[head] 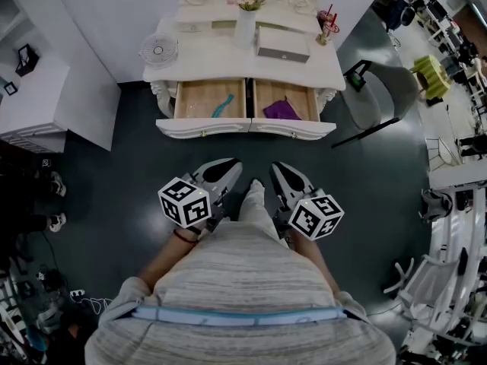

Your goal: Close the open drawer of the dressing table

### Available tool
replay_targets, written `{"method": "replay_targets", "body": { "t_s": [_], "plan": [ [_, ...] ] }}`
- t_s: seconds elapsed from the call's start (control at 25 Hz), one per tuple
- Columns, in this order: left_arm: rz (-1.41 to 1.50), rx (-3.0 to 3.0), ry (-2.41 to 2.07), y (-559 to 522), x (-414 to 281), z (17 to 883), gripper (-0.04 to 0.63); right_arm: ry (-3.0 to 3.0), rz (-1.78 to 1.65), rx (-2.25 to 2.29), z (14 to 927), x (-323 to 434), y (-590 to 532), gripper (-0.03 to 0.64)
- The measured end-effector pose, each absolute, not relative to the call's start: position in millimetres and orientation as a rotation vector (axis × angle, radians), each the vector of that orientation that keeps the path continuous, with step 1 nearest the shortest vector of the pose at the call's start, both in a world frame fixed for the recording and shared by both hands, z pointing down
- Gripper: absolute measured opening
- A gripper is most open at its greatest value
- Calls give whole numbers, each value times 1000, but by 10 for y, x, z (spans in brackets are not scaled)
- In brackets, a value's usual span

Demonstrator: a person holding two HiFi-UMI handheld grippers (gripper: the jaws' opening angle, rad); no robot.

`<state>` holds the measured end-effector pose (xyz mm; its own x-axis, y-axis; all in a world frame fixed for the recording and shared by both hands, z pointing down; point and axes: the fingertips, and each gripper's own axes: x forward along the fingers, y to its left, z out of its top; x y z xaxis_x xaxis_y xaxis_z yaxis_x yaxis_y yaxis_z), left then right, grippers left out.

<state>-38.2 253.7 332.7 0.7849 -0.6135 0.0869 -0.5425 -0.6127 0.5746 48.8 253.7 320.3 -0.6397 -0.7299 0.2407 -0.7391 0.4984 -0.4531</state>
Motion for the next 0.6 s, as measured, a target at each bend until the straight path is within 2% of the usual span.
{"method": "replay_targets", "body": {
  "t_s": [0.6],
  "plan": [
    [-118,2331,-800,1601,67,3730,34,-2547,833,1370,3745,1105,1573,12]
  ]
}}
